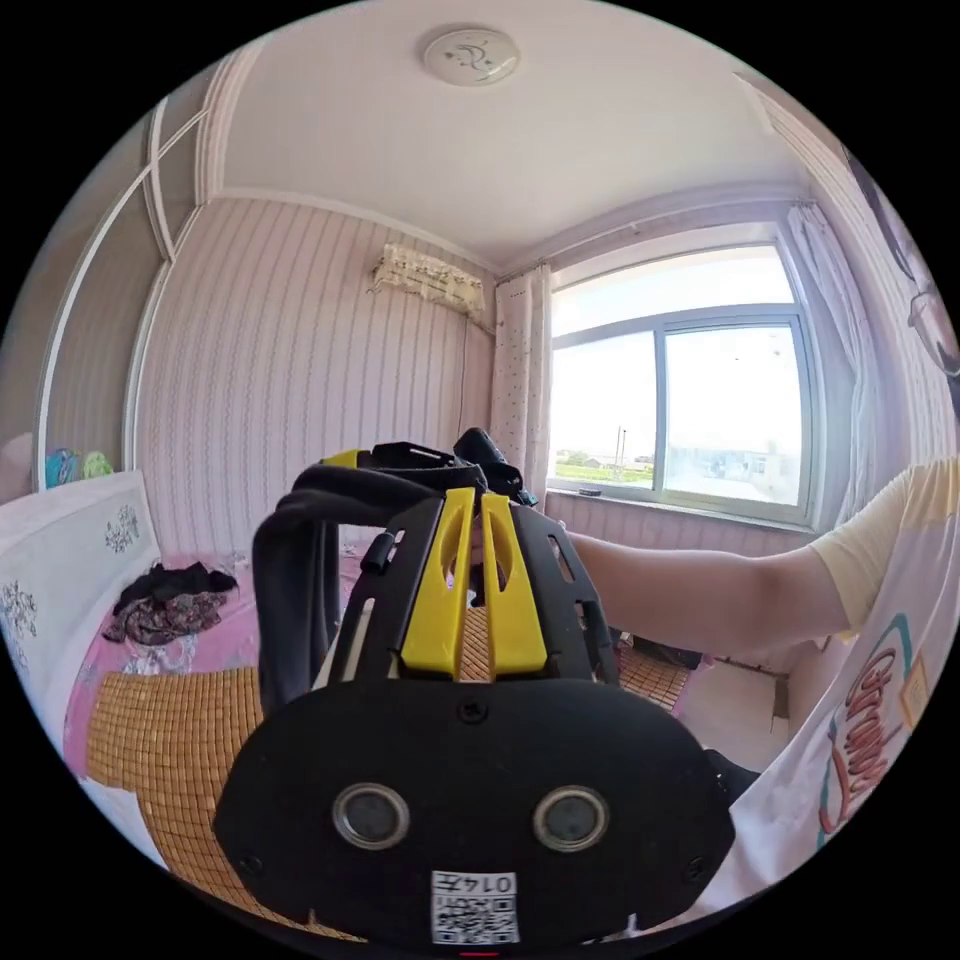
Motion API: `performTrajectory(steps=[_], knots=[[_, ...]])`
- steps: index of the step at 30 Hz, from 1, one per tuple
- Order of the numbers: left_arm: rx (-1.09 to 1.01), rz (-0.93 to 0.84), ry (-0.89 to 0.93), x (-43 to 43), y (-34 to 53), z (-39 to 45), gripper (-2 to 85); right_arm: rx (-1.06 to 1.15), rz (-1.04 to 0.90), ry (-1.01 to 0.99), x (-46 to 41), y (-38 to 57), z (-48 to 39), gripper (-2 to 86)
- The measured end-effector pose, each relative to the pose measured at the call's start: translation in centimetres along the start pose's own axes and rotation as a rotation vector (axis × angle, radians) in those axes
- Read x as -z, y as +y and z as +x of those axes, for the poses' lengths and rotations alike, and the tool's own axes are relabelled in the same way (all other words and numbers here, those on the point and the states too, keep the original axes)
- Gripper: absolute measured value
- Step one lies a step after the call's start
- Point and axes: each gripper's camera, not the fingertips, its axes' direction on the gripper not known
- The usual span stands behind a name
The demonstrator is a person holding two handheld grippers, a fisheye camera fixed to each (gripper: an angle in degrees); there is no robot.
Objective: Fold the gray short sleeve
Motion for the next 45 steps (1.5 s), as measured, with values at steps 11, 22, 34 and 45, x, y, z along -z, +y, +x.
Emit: performTrajectory(steps=[11, 22, 34, 45], knots=[[0.135, -0.427, 0.236, -13.0, 20.0, 6.9, 3.0, 0.001, -0.157, 0.288, 9.9, 17.6, -2.2, 1.7], [0.593, -0.973, 0.136, -11.3, 43.4, 3.6, 5.1, -0.944, -0.025, 0.635, 17.4, 53.6, 7.8, 7.8], [0.473, -0.99, -0.126, -27.1, 43.6, -7.3, 6.3, -0.672, -0.163, 1.054, 5.8, 48.6, 4.0, 9.3], [0.595, -1.245, -0.223, -34.7, 52.8, -10.4, 5.7, -0.755, -0.278, 1.03, 2.3, 46.7, 4.4, 2.2]])
